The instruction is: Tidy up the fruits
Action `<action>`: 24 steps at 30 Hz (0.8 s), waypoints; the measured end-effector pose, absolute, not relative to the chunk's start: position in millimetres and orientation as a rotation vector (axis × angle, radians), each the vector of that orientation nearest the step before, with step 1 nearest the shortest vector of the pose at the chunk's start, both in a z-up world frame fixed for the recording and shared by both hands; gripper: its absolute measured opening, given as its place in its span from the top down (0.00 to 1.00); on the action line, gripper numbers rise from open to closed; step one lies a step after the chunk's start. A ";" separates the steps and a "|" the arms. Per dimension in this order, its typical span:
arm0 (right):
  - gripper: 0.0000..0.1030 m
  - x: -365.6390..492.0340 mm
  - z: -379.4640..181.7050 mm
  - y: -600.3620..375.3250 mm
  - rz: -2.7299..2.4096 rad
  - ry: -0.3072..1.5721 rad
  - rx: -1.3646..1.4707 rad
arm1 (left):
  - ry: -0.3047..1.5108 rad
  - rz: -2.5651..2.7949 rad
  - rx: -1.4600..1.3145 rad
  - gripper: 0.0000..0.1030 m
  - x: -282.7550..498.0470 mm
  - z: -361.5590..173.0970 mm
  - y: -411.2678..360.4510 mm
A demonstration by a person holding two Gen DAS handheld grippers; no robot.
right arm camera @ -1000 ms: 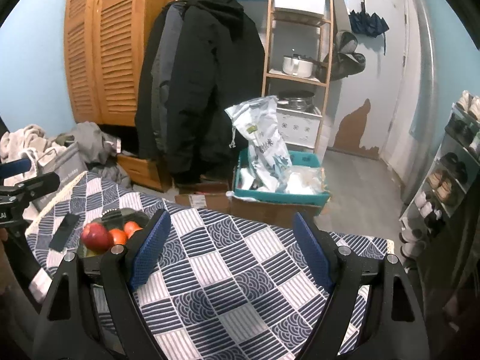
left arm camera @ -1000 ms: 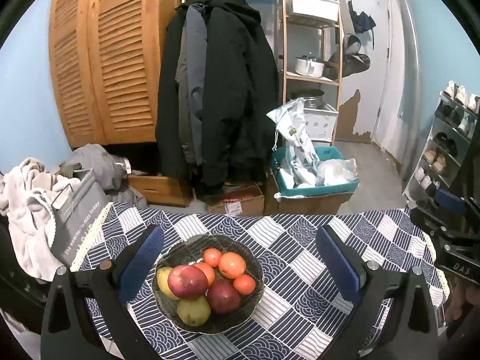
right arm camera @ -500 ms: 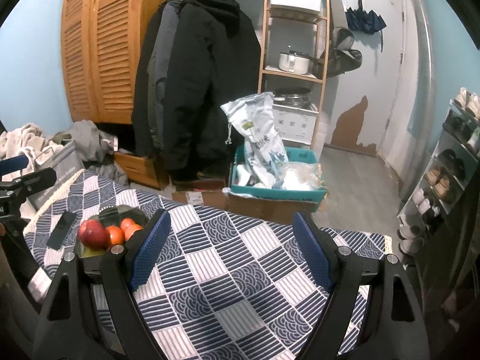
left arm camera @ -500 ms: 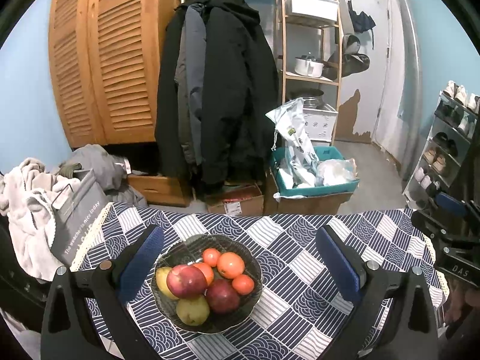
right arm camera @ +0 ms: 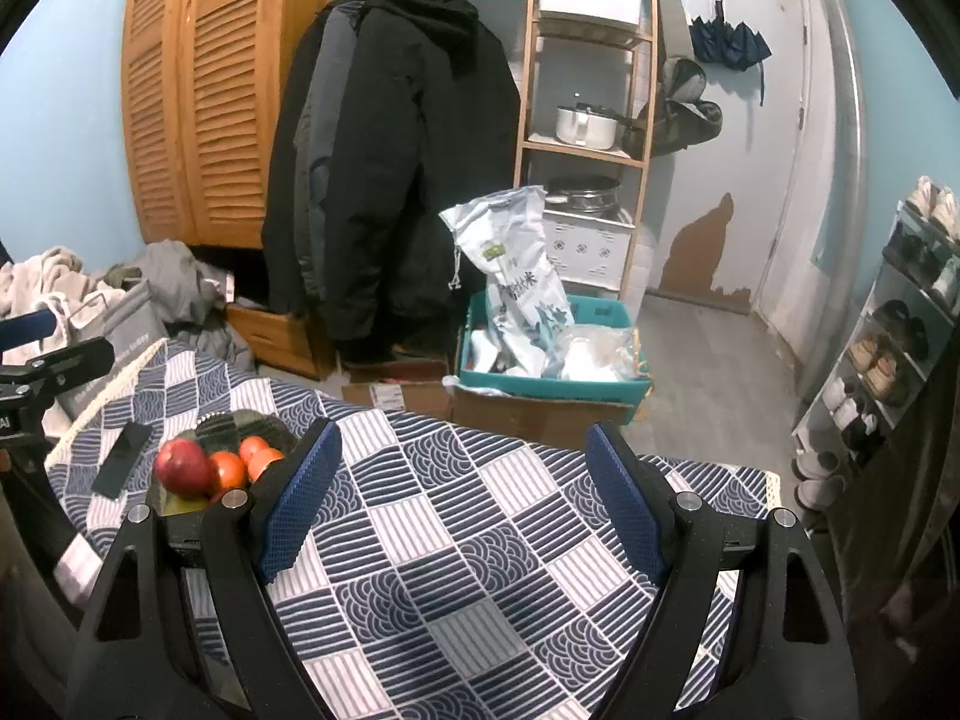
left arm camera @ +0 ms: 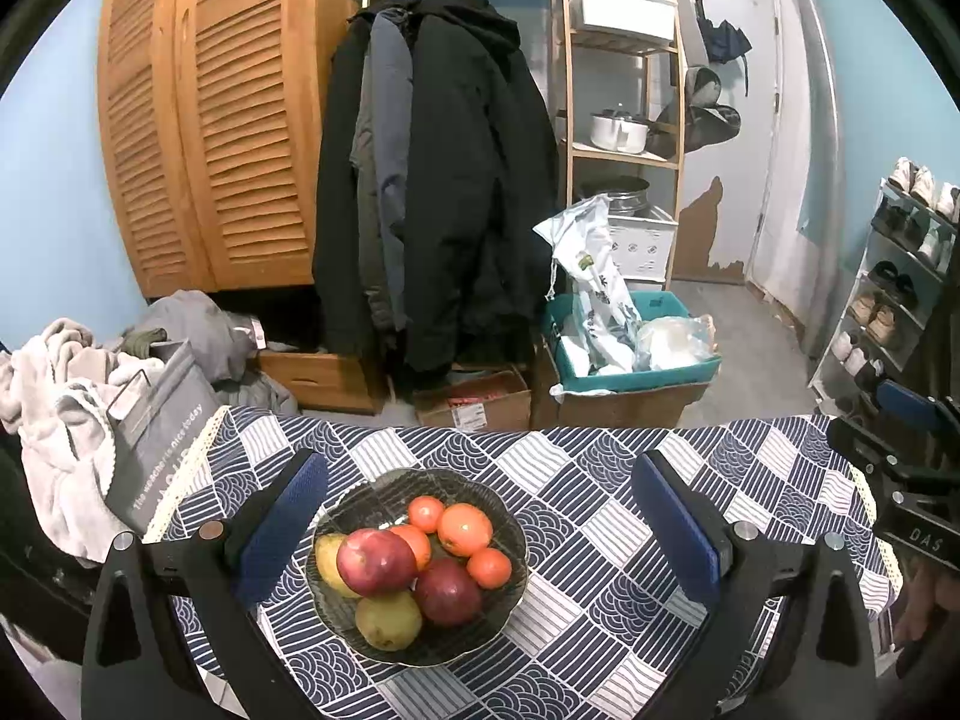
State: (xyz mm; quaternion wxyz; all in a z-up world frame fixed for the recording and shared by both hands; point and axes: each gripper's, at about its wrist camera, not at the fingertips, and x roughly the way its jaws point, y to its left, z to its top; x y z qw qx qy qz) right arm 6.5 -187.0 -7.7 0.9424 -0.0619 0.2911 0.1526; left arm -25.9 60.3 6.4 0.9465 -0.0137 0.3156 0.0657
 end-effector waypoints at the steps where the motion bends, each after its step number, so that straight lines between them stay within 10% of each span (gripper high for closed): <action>1: 0.20 6.6 -7.6 -187.0 0.309 0.593 -0.126 | 0.643 0.133 -0.029 0.01 -25.9 6.4 60.3; 24: 0.20 6.3 -6.8 -187.3 0.310 0.594 -0.127 | 0.658 0.148 -0.023 0.01 -25.9 0.8 64.4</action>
